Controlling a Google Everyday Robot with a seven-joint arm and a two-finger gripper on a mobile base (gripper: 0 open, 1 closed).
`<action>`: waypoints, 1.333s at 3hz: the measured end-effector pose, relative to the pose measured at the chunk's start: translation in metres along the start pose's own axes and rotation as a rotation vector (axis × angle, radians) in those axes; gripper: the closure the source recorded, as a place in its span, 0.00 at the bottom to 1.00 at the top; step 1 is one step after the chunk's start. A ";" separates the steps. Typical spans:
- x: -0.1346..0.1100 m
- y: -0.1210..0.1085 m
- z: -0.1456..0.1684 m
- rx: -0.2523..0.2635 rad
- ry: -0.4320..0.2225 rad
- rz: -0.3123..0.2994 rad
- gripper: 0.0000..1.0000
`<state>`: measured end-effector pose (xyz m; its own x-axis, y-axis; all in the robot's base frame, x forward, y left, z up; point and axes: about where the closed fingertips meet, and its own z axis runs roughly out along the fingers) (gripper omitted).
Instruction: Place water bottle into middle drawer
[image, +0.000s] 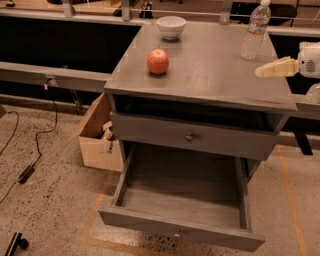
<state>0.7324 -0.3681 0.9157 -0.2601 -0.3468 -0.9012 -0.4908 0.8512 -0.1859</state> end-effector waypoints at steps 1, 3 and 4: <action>-0.010 -0.037 0.020 0.068 -0.110 0.097 0.00; -0.011 -0.042 0.039 0.102 -0.144 0.067 0.00; -0.014 -0.046 0.063 0.119 -0.179 0.045 0.00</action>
Offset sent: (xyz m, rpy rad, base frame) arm 0.0318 -0.0157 0.0041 0.1037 -0.0617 -0.0658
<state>0.8111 -0.3779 0.9125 -0.1226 -0.2415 -0.9626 -0.3773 0.9084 -0.1799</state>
